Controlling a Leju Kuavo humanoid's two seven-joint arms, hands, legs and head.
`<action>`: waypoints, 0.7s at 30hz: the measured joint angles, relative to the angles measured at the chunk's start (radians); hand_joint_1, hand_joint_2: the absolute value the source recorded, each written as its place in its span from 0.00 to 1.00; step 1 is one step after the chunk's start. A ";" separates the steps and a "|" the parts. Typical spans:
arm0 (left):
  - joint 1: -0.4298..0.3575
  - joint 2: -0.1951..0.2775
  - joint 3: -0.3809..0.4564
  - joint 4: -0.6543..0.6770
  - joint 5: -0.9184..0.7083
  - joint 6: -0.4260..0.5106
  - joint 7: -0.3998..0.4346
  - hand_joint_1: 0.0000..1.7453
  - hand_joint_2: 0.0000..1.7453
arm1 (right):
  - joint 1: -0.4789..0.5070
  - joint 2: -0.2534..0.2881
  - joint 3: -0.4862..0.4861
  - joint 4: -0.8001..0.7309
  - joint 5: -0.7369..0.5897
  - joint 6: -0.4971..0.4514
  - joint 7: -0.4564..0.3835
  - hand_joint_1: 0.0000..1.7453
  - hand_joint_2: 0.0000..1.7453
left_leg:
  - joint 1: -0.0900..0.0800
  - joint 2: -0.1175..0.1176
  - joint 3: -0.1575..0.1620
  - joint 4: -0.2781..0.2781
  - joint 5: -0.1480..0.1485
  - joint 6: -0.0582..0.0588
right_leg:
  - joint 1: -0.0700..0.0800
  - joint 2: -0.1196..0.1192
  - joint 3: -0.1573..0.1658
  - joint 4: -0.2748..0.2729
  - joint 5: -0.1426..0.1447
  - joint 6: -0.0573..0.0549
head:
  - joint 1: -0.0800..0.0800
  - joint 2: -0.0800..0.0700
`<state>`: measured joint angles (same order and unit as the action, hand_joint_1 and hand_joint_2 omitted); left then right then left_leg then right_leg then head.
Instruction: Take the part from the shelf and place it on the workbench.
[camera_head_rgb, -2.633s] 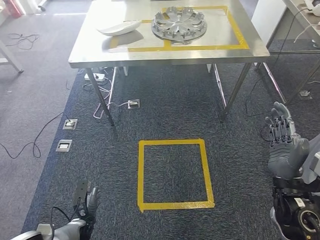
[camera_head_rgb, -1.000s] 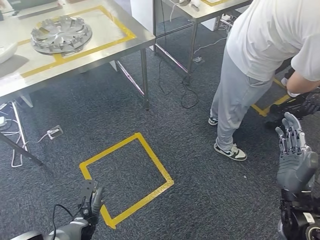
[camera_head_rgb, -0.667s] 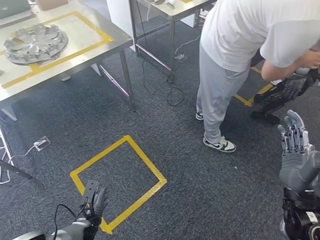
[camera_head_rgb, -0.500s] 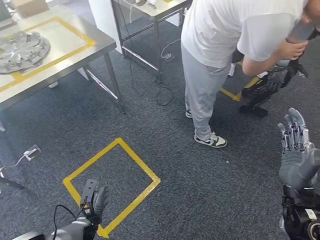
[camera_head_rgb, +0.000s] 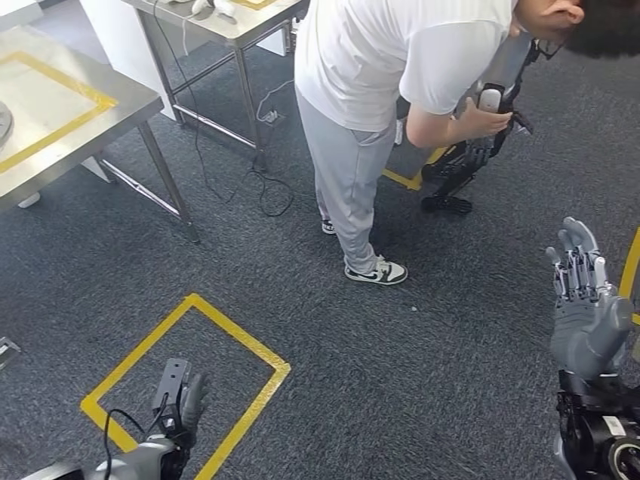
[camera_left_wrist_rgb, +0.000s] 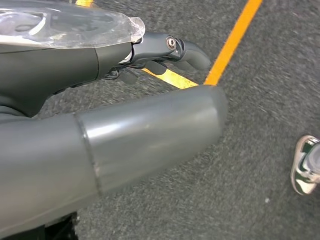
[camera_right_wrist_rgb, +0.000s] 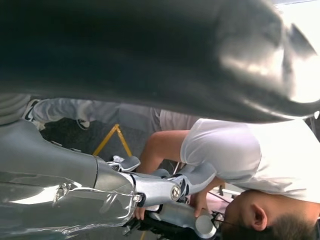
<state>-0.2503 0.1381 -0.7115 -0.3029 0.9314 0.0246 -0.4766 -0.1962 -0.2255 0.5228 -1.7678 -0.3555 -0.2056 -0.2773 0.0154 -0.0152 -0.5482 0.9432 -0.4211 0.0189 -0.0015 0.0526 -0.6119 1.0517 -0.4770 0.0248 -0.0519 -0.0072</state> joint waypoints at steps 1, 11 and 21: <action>0.001 0.000 0.000 0.000 0.000 0.001 0.000 0.00 0.00 | 0.001 0.000 0.000 0.000 0.000 0.001 -0.001 0.00 0.00 | -0.001 0.011 0.002 0.000 -0.001 0.002 | -0.001 -0.025 -0.032 0.071 -0.034 0.006 | 0.004 0.000; 0.003 -0.007 0.000 0.000 -0.009 0.005 -0.001 0.00 0.00 | 0.008 0.002 -0.009 0.004 0.013 0.020 -0.008 0.00 0.00 | -0.010 0.114 0.024 0.002 -0.022 -0.026 | 0.001 -0.118 0.058 -0.094 0.048 -0.002 | 0.008 0.000; 0.006 -0.008 0.000 0.000 -0.015 0.003 -0.001 0.00 0.00 | 0.026 0.007 -0.014 0.005 0.021 0.030 -0.008 0.00 0.00 | -0.003 0.014 -0.112 0.267 -0.116 -0.038 | -0.003 0.005 0.056 -0.103 0.065 -0.037 | -0.013 0.000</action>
<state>-0.2448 0.1306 -0.7118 -0.3029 0.9167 0.0272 -0.4776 -0.1698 -0.2189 0.5083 -1.7627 -0.3349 -0.1753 -0.2850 0.0123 -0.0014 -0.6602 1.2100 -0.5371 -0.0192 -0.0041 0.0572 -0.5559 0.9484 -0.4122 -0.0123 -0.0644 -0.0072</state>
